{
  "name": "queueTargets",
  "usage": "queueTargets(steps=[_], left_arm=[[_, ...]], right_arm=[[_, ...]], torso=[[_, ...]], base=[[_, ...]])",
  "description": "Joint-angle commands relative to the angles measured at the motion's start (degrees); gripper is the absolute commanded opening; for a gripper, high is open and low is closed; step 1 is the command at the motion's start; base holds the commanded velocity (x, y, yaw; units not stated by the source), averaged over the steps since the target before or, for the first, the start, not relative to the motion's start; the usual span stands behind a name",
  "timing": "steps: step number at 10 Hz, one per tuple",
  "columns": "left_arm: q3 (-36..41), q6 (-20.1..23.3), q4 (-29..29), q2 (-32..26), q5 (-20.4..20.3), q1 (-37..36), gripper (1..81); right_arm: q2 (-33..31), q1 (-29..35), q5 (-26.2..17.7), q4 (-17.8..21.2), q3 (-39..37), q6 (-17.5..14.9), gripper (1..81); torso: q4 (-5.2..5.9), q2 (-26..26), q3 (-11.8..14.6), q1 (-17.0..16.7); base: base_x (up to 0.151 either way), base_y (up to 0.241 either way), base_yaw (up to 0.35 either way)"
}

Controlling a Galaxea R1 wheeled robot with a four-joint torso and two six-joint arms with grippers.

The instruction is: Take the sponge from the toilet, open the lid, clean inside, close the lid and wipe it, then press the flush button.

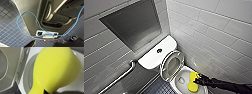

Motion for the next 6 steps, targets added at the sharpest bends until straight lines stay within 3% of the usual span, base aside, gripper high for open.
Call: queueTargets(steps=[1,6], left_arm=[[0.0,0.1,-0.5,-0.6,4.7,2.0,81.1],[0.0,0.0,-0.7,-1.2,4.7,2.0,81.1]], right_arm=[[6.6,7.0,-7.9,-2.6,-7.9,-0.2,1.0],[12.8,10.8,-6.5,-3.8,-18.4,-0.2,1.0]], torso=[[0.0,0.0,0.0,0.0],[0.0,0.0,0.0,0.0]], base=[[0.0,0.0,0.0],[0.0,0.0,0.0]])
